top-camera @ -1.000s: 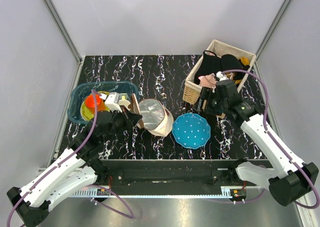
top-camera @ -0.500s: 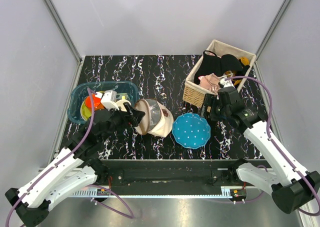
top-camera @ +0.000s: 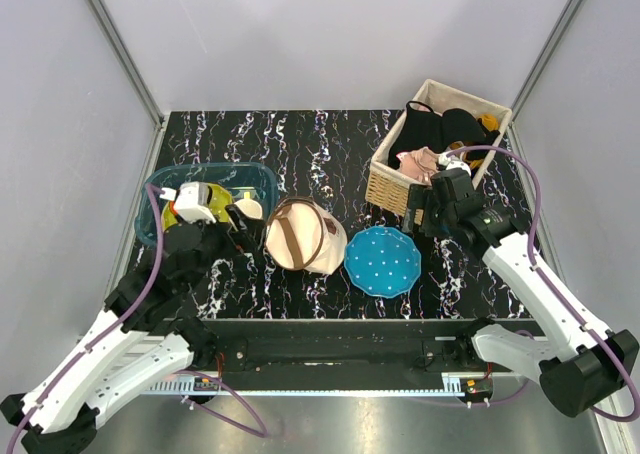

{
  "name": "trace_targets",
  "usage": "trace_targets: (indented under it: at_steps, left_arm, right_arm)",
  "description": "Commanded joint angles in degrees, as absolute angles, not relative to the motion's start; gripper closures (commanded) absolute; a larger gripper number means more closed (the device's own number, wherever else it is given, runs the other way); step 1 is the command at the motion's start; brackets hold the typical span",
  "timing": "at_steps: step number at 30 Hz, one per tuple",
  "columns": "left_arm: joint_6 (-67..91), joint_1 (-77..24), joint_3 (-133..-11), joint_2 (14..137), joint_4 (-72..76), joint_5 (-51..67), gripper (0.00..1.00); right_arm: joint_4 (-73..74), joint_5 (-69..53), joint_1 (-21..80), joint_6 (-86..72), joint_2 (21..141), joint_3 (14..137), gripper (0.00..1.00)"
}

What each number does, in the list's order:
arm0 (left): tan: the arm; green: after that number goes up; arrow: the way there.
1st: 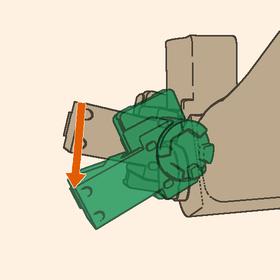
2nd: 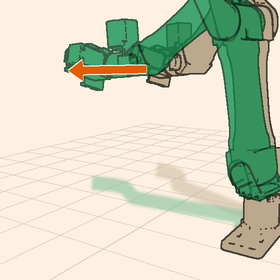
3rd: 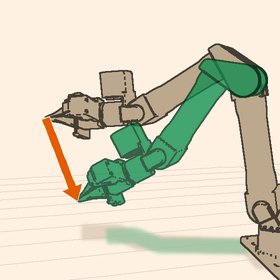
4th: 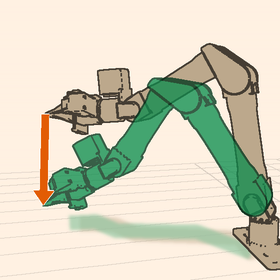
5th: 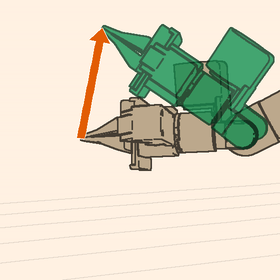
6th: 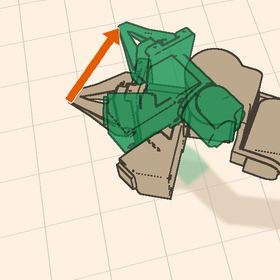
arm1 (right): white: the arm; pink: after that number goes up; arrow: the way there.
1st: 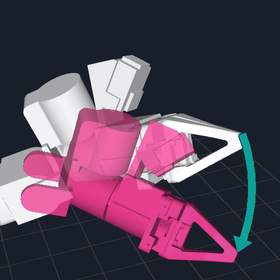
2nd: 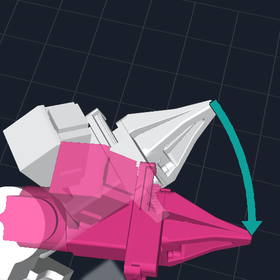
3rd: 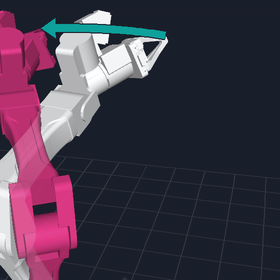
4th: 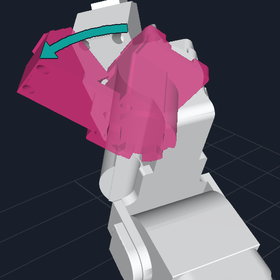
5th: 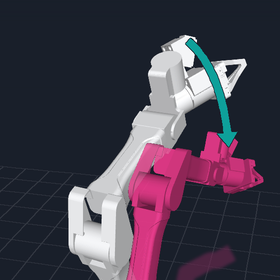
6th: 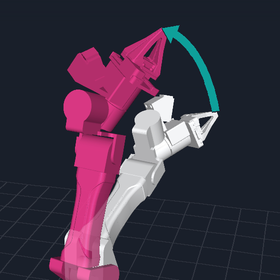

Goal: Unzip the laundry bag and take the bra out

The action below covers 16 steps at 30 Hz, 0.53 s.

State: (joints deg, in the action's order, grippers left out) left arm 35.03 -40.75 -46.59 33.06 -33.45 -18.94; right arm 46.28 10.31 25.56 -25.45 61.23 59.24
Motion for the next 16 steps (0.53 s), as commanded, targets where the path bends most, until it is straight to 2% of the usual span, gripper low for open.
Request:
trace_targets:
  at_steps: [1, 16]
  left_arm:
    - [31.20, -40.52, -50.97, 31.29, -40.06, -29.26, 0.01]
    - [32.78, -40.52, -49.13, 29.53, -42.45, -30.50, 0.01]
  right_arm:
    - [45.70, 14.15, 25.84, -23.91, 60.39, 61.26, 0.04]
    - [44.38, 13.97, 25.93, -25.66, 60.12, 59.59, 0.03]
